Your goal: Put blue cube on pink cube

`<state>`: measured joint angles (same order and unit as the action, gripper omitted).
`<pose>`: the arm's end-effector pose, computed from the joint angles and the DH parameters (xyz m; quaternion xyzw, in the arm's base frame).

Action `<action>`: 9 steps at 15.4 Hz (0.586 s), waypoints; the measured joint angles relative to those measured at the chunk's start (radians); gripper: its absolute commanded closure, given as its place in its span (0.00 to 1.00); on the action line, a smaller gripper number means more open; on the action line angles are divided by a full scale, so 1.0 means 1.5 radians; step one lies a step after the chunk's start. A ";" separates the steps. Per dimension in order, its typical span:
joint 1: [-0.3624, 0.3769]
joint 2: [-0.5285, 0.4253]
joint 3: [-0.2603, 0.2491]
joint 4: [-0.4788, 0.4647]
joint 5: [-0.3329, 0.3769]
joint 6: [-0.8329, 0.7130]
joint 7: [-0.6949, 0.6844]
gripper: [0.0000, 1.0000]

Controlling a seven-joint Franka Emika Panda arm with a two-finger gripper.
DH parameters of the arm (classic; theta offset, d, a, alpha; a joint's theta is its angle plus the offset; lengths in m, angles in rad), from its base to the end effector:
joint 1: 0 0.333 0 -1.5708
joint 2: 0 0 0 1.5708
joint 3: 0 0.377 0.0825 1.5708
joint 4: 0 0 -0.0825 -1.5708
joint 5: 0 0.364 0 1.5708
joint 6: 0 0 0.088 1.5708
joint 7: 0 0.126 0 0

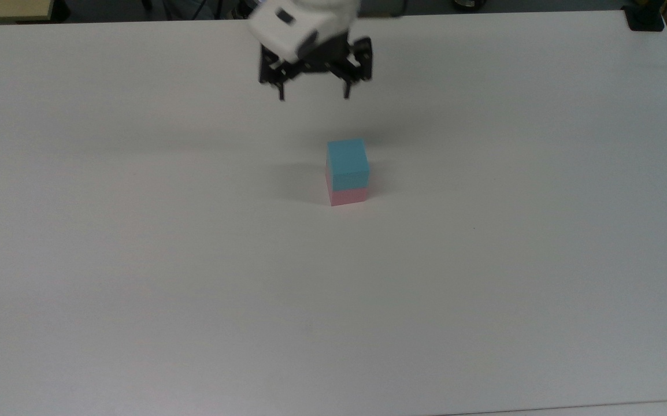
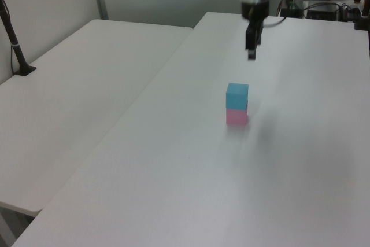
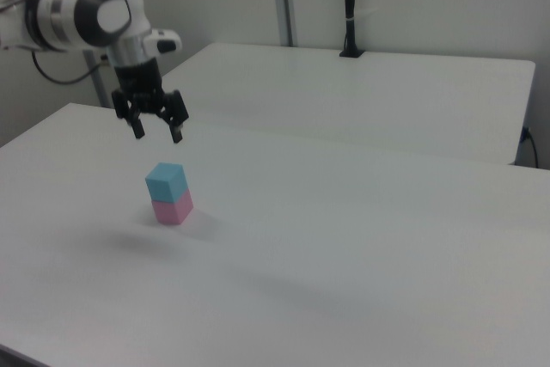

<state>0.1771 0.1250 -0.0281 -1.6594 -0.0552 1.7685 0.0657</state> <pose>0.5823 0.0825 0.5731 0.9984 0.0473 -0.0048 0.0294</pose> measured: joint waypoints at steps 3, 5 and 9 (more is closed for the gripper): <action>-0.048 -0.063 -0.002 0.005 0.000 -0.057 -0.001 0.00; -0.071 -0.086 -0.003 0.006 0.000 -0.079 -0.003 0.00; -0.083 -0.089 -0.003 0.006 0.000 -0.084 -0.005 0.00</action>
<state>0.0525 -0.0089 -0.0321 -1.6502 -0.0554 1.6424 0.0584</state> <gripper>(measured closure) 0.000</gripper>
